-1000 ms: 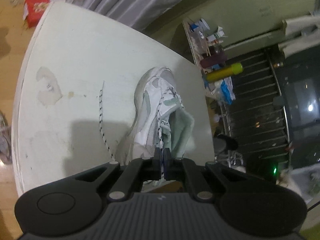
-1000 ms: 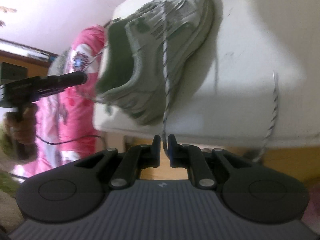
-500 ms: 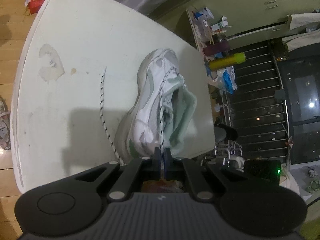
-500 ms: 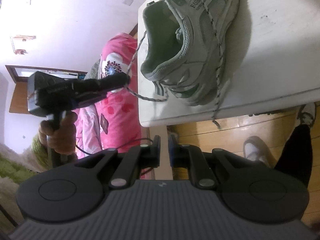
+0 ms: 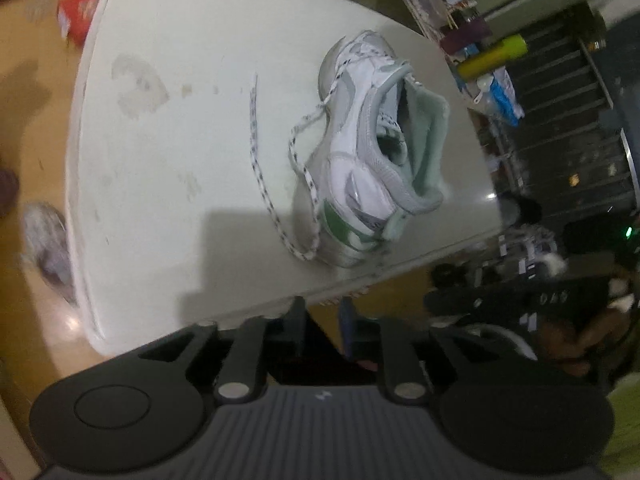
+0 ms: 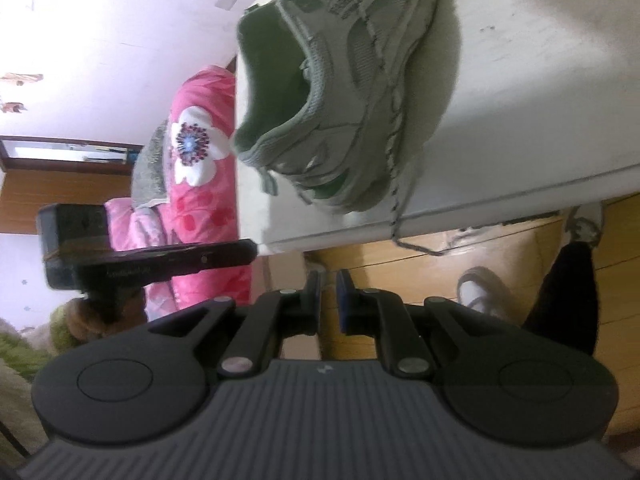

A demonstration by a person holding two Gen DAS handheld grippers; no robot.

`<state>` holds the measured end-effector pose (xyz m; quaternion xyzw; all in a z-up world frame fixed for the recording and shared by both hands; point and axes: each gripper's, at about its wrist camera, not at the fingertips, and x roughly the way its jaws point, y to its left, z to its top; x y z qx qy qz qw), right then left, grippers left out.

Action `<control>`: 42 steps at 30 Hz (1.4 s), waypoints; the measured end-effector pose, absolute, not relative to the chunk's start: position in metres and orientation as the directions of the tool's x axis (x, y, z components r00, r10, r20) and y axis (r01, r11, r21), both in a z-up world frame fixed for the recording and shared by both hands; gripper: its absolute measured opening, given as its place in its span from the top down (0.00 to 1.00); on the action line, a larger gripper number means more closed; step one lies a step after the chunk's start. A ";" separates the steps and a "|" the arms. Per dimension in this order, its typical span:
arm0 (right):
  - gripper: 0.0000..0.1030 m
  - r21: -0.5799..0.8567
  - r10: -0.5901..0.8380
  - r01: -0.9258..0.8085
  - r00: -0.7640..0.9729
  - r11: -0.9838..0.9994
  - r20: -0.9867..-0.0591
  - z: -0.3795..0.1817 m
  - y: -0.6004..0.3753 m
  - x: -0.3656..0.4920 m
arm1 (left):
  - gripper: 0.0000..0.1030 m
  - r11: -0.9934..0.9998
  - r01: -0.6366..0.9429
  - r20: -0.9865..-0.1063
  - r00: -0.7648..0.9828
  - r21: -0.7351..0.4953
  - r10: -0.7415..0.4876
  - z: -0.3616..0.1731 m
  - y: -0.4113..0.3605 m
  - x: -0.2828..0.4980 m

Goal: Lace up shoes with both hands

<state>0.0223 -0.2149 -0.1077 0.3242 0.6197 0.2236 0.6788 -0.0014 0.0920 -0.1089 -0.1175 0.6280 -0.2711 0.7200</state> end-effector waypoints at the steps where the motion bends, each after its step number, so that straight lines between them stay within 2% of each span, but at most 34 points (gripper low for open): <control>1: 0.92 0.703 0.690 0.098 0.136 0.704 -0.710 -0.108 -0.215 0.023 | 0.77 0.830 0.270 -0.847 0.083 -0.489 -0.526 -0.105 0.091 -0.001; 5: 0.91 0.649 0.627 0.099 0.184 0.754 -0.757 -0.108 -0.217 0.031 | 0.63 0.828 0.395 -0.859 0.155 -0.399 -0.488 -0.089 0.081 0.003; 7: 0.83 0.628 0.602 0.092 0.206 0.773 -0.771 -0.109 -0.216 0.035 | 0.60 0.821 0.429 -0.854 0.182 -0.377 -0.488 -0.083 0.075 0.006; 8: 0.74 0.623 0.596 0.087 0.215 0.777 -0.774 -0.111 -0.213 0.037 | 0.60 0.817 0.431 -0.847 0.187 -0.384 -0.497 -0.080 0.074 0.009; 9: 0.72 0.618 0.590 0.082 0.224 0.782 -0.776 -0.113 -0.210 0.039 | 0.60 0.813 0.432 -0.841 0.192 -0.391 -0.506 -0.078 0.073 0.013; 16: 0.71 0.608 0.591 0.011 0.221 0.794 -0.776 -0.127 -0.193 0.045 | 0.62 0.781 0.487 -0.816 0.209 -0.391 -0.539 -0.072 0.067 0.035; 21: 0.71 0.596 0.596 -0.067 0.200 0.800 -0.777 -0.132 -0.190 0.048 | 0.62 0.782 0.467 -0.803 0.218 -0.414 -0.555 -0.075 0.069 0.056; 24: 0.71 0.585 0.597 -0.122 0.207 0.802 -0.775 -0.134 -0.187 0.047 | 0.64 0.793 0.478 -0.816 0.232 -0.378 -0.529 -0.084 0.065 0.067; 30: 0.71 0.568 0.603 -0.205 0.217 0.797 -0.768 -0.133 -0.187 0.045 | 0.65 0.779 0.478 -0.824 0.177 -0.406 -0.538 -0.104 0.059 0.083; 32: 0.71 0.577 0.614 -0.212 0.215 0.789 -0.760 -0.135 -0.186 0.046 | 0.70 0.782 0.468 -0.828 0.166 -0.412 -0.536 -0.110 0.059 0.088; 37: 0.71 0.586 0.632 -0.245 0.206 0.772 -0.747 -0.136 -0.185 0.047 | 0.72 0.771 0.396 -0.812 0.097 -0.499 -0.576 -0.127 0.067 0.100; 42: 0.74 0.617 0.667 -0.264 0.186 0.741 -0.721 -0.141 -0.186 0.051 | 0.87 0.750 0.246 -0.770 0.026 -0.613 -0.638 -0.150 0.078 0.114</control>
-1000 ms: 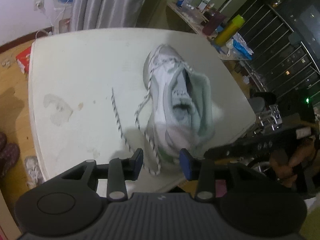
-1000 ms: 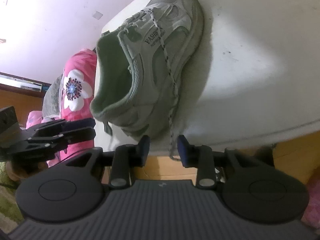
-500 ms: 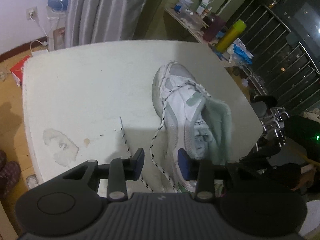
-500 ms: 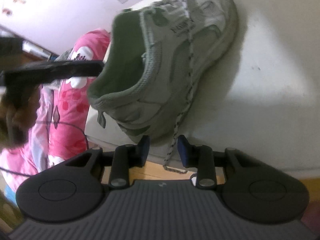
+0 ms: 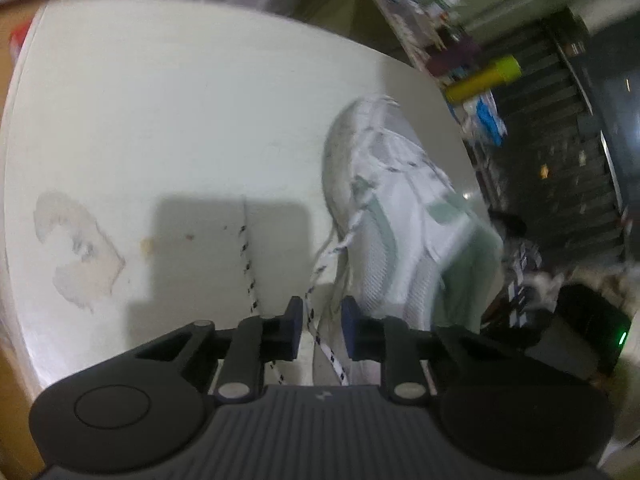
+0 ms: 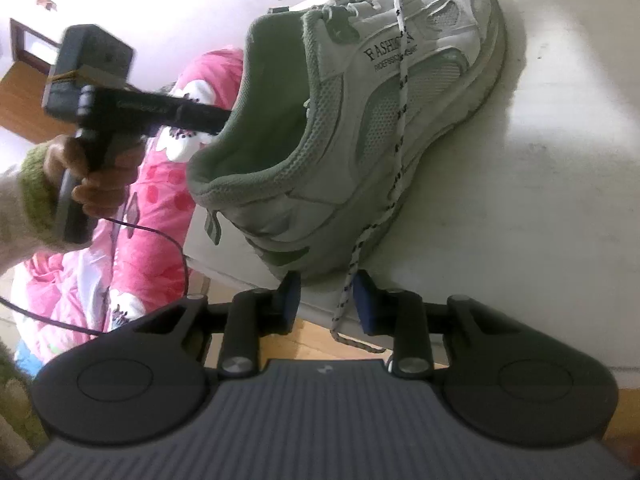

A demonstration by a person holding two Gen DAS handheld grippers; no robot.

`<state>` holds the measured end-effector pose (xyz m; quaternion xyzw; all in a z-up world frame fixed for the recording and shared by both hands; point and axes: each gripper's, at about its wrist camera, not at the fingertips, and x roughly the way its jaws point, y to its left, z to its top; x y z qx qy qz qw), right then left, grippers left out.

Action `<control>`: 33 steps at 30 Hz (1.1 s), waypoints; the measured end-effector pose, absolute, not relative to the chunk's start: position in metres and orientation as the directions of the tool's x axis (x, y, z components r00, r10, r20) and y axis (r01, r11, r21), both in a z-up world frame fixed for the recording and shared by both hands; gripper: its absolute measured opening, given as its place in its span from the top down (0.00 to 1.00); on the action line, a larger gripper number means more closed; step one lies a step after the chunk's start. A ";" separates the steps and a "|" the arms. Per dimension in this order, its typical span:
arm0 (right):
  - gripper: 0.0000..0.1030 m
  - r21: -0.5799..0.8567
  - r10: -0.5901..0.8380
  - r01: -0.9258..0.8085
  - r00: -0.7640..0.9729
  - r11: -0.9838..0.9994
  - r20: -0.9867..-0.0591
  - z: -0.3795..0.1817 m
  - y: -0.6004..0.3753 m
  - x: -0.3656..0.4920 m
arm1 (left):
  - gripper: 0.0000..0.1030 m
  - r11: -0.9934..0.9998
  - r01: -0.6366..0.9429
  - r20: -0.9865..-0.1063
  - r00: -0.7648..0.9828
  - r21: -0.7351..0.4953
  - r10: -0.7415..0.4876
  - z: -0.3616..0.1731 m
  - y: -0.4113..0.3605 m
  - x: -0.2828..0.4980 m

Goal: Lace up shoes with both hands

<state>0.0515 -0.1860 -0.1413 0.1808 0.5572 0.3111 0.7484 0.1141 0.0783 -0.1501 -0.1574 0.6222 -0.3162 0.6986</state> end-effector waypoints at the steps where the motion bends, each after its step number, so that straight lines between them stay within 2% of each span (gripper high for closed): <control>1: 0.76 0.624 0.676 -0.272 0.181 0.732 -0.714 -0.142 -0.187 0.052 | 0.94 0.750 0.212 -0.765 0.013 -0.627 -0.644 -0.155 0.080 0.116; 5: 0.82 0.649 0.706 -0.293 0.172 0.702 -0.687 -0.145 -0.191 0.053 | 0.97 0.737 0.124 -0.744 -0.017 -0.665 -0.668 -0.167 0.085 0.117; 8: 0.95 0.655 0.710 -0.284 0.179 0.700 -0.681 -0.141 -0.193 0.051 | 0.98 0.710 0.044 -0.711 -0.009 -0.703 -0.703 -0.168 0.093 0.114; 13: 0.98 0.688 0.740 -0.274 0.243 0.672 -0.627 -0.121 -0.203 0.054 | 0.98 0.600 -0.108 -0.609 0.103 -0.793 -0.786 -0.148 0.124 0.104; 20: 0.98 0.722 0.755 -0.243 0.334 0.647 -0.564 -0.075 -0.220 0.059 | 0.98 0.518 -0.027 -0.512 0.214 -0.855 -0.832 -0.080 0.136 0.095; 23: 0.98 0.734 0.764 -0.257 0.379 0.629 -0.522 -0.053 -0.221 0.058 | 0.98 0.490 0.010 -0.478 0.206 -0.871 -0.854 -0.056 0.126 0.094; 29: 0.98 0.709 0.764 -0.317 0.420 0.630 -0.490 -0.053 -0.189 0.058 | 0.98 0.502 0.103 -0.491 0.110 -0.859 -0.864 -0.032 0.102 0.093; 33: 0.98 0.706 0.723 -0.269 0.493 0.655 -0.484 -0.066 -0.182 0.065 | 0.98 0.494 0.115 -0.487 0.083 -0.862 -0.870 -0.032 0.092 0.090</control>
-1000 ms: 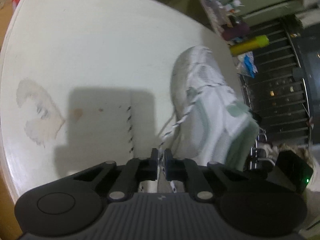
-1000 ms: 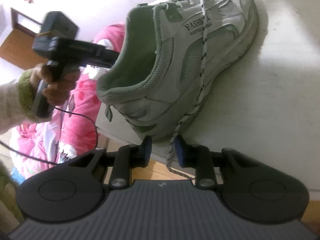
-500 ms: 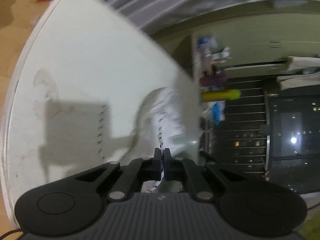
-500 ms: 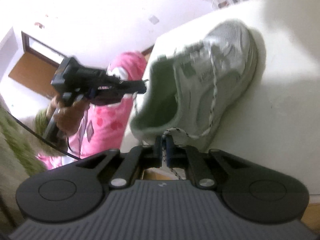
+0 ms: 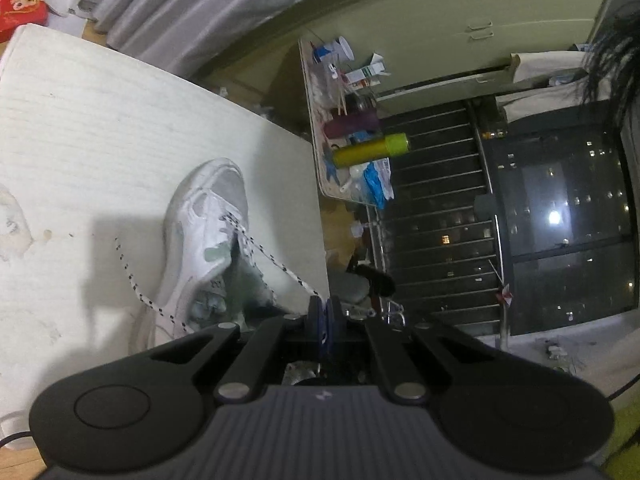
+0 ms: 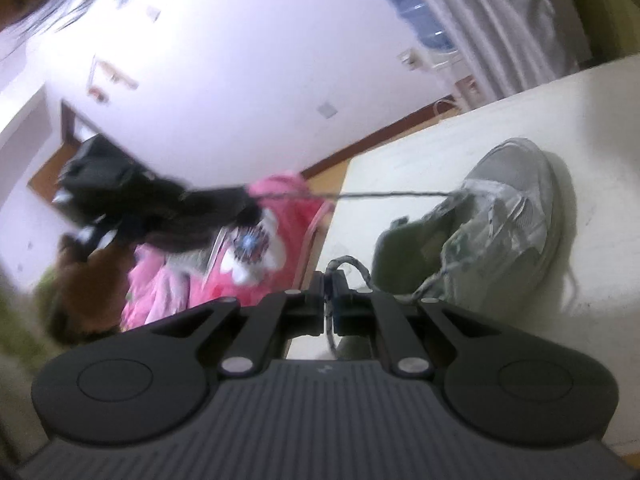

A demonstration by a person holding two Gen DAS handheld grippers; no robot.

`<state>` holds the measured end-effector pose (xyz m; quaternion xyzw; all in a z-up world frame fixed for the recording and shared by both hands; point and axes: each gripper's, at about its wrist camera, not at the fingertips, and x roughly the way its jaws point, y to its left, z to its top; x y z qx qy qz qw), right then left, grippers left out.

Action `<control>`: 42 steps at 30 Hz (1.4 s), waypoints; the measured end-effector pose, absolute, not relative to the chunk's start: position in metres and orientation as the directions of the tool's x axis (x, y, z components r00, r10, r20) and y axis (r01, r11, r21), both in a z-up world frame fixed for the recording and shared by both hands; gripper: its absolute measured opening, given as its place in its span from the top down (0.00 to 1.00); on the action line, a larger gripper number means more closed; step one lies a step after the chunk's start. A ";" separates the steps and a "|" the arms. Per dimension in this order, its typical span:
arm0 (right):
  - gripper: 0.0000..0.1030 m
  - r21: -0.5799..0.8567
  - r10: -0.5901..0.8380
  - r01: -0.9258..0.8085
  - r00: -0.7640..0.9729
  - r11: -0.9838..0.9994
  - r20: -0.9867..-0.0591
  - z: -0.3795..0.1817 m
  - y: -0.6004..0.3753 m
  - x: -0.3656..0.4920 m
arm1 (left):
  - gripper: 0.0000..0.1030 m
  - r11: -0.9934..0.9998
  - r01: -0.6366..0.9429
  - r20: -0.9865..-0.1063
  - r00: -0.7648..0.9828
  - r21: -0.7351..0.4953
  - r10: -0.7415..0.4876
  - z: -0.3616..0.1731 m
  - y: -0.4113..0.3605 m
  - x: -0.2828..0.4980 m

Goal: Lace up shoes with both hands

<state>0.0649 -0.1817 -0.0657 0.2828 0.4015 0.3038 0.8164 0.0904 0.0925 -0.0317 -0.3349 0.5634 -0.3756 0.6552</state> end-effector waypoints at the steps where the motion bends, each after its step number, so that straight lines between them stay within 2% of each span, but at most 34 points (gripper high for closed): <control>1: 0.98 0.711 0.717 -0.257 0.510 0.654 -0.475 -0.069 -0.181 0.068 | 0.98 0.489 0.110 -0.483 0.080 -0.865 -0.872 -0.033 0.092 0.089; 7: 0.97 0.761 0.761 -0.258 0.487 0.595 -0.429 -0.084 -0.168 0.093 | 0.98 0.484 0.093 -0.474 0.112 -0.870 -0.874 -0.040 0.083 0.083; 11: 0.93 0.809 0.796 -0.217 0.436 0.547 -0.421 -0.093 -0.165 0.100 | 0.98 0.494 0.080 -0.483 0.127 -0.866 -0.866 -0.041 0.085 0.075; 14: 0.70 0.806 0.781 -0.165 0.418 0.568 -0.465 -0.091 -0.179 0.088 | 0.98 0.498 0.076 -0.488 0.125 -0.864 -0.864 -0.044 0.082 0.070; 16: 0.62 0.801 0.766 -0.136 0.423 0.582 -0.484 -0.088 -0.191 0.076 | 0.98 0.496 0.070 -0.486 0.121 -0.866 -0.865 -0.048 0.080 0.067; 17: 0.55 0.802 0.759 -0.121 0.430 0.585 -0.489 -0.086 -0.198 0.070 | 0.98 0.495 0.066 -0.486 0.120 -0.866 -0.866 -0.049 0.078 0.066; 23: 0.54 0.852 0.723 0.051 0.503 0.521 -0.473 -0.082 -0.242 0.039 | 0.98 0.518 0.081 -0.507 0.121 -0.852 -0.853 -0.051 0.073 0.058; 27: 0.53 0.934 0.761 0.182 0.543 0.307 -0.356 -0.096 -0.255 0.038 | 0.98 0.556 0.123 -0.544 0.121 -0.822 -0.830 -0.048 0.062 0.050; 30: 0.45 0.950 0.822 0.250 0.490 0.187 -0.291 -0.111 -0.248 0.046 | 0.98 0.574 0.154 -0.563 0.111 -0.804 -0.819 -0.048 0.053 0.044; 33: 0.44 0.948 0.849 0.316 0.488 0.045 -0.203 -0.129 -0.243 0.051 | 0.96 0.593 0.178 -0.586 0.095 -0.785 -0.804 -0.049 0.045 0.038; 35: 0.44 0.947 0.853 0.317 0.507 -0.053 -0.122 -0.138 -0.243 0.052 | 0.88 0.613 0.192 -0.609 0.086 -0.766 -0.788 -0.049 0.041 0.032; 38: 0.46 0.929 0.844 0.298 0.536 -0.220 0.028 -0.146 -0.242 0.051 | 0.86 0.622 0.191 -0.624 0.060 -0.759 -0.779 -0.052 0.038 0.021; 42: 0.47 0.872 0.797 0.283 0.577 -0.400 0.178 -0.157 -0.239 0.045 | 0.80 0.630 0.164 -0.635 0.028 -0.759 -0.772 -0.056 0.041 0.009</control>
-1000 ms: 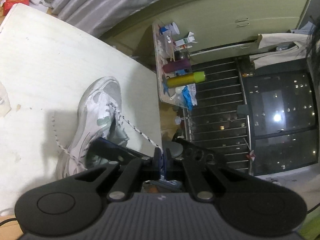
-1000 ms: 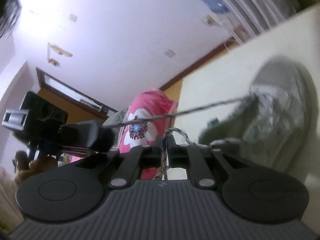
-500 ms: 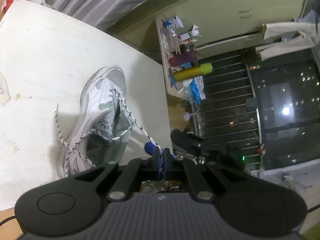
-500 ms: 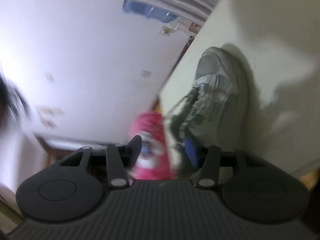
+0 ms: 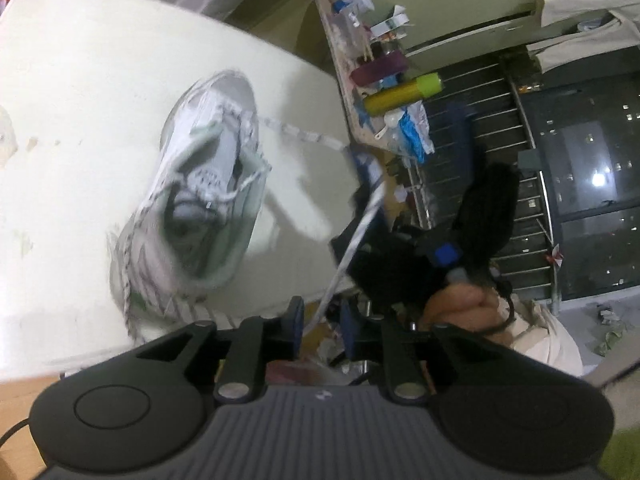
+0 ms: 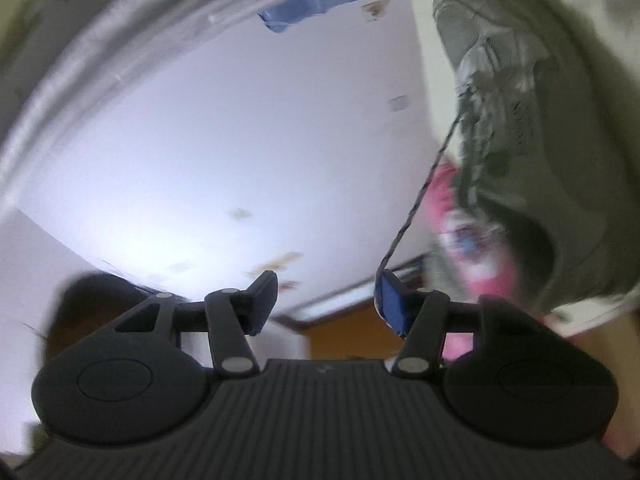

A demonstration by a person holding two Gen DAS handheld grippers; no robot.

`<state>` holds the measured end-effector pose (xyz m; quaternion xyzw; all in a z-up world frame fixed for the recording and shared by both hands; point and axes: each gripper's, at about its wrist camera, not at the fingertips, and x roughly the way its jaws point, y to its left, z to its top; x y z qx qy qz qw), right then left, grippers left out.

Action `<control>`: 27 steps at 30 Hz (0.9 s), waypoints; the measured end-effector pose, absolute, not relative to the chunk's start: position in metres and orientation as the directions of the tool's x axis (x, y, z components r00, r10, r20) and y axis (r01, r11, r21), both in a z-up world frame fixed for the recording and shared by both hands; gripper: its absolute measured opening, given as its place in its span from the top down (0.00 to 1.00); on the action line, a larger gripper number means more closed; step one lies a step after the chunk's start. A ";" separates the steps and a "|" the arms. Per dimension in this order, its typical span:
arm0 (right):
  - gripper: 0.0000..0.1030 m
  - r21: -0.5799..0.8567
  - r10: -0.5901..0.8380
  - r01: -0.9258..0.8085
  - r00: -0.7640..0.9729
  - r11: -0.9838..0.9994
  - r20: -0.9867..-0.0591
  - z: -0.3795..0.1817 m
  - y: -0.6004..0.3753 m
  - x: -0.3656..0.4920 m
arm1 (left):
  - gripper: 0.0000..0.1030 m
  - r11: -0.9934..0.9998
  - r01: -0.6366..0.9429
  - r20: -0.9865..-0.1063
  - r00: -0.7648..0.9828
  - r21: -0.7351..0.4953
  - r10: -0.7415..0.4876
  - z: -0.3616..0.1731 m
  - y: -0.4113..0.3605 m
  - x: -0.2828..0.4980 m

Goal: Lace up shoes with both hands

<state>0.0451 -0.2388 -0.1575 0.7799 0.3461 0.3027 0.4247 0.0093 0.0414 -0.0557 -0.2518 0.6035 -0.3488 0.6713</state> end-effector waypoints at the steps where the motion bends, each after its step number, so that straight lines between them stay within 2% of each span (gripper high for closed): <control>1: 0.48 0.850 0.780 0.279 0.587 -0.447 0.217 -0.161 -0.238 0.043 | 0.80 0.639 0.163 -0.645 0.025 -0.752 -0.764 -0.055 0.044 0.008; 6: 0.48 0.776 0.702 0.206 0.601 -0.597 0.381 -0.165 -0.229 0.035 | 0.79 0.679 0.155 -0.680 0.053 -0.718 -0.731 -0.050 0.064 0.009; 11: 0.48 0.747 0.635 0.123 0.627 -0.653 0.451 -0.161 -0.243 0.029 | 0.79 0.758 0.200 -0.748 0.140 -0.620 -0.649 -0.048 0.075 0.028; 13: 0.47 0.750 0.622 0.105 0.639 -0.653 0.452 -0.160 -0.251 0.031 | 0.77 0.775 0.284 -0.767 0.165 -0.565 -0.620 -0.046 0.063 0.038; 14: 0.47 0.753 0.620 0.101 0.644 -0.650 0.449 -0.160 -0.255 0.031 | 0.70 0.778 0.333 -0.775 0.177 -0.532 -0.606 -0.045 0.055 0.041; 16: 0.47 0.759 0.617 0.096 0.652 -0.644 0.442 -0.162 -0.262 0.035 | 0.64 0.771 0.450 -0.792 0.198 -0.450 -0.578 -0.044 0.035 0.047; 19: 0.47 0.766 0.616 0.090 0.657 -0.637 0.435 -0.163 -0.268 0.042 | 0.64 0.730 0.609 -0.825 0.208 -0.311 -0.525 -0.047 0.005 0.048; 20: 0.47 0.768 0.617 0.088 0.656 -0.635 0.435 -0.163 -0.270 0.045 | 0.66 0.710 0.651 -0.834 0.211 -0.268 -0.509 -0.048 -0.004 0.048; 22: 0.47 0.771 0.618 0.083 0.655 -0.631 0.435 -0.164 -0.273 0.050 | 0.71 0.697 0.667 -0.846 0.187 -0.263 -0.499 -0.053 -0.012 0.053; 24: 0.46 0.771 0.618 0.083 0.654 -0.631 0.436 -0.166 -0.274 0.054 | 0.81 0.692 0.667 -0.854 0.160 -0.276 -0.495 -0.058 -0.015 0.058; 25: 0.46 0.771 0.618 0.083 0.654 -0.632 0.436 -0.168 -0.275 0.053 | 0.94 0.698 0.653 -0.856 0.146 -0.293 -0.495 -0.060 -0.015 0.061; 27: 0.46 0.770 0.619 0.086 0.654 -0.632 0.435 -0.170 -0.276 0.052 | 0.97 0.706 0.633 -0.853 0.133 -0.319 -0.505 -0.059 -0.013 0.066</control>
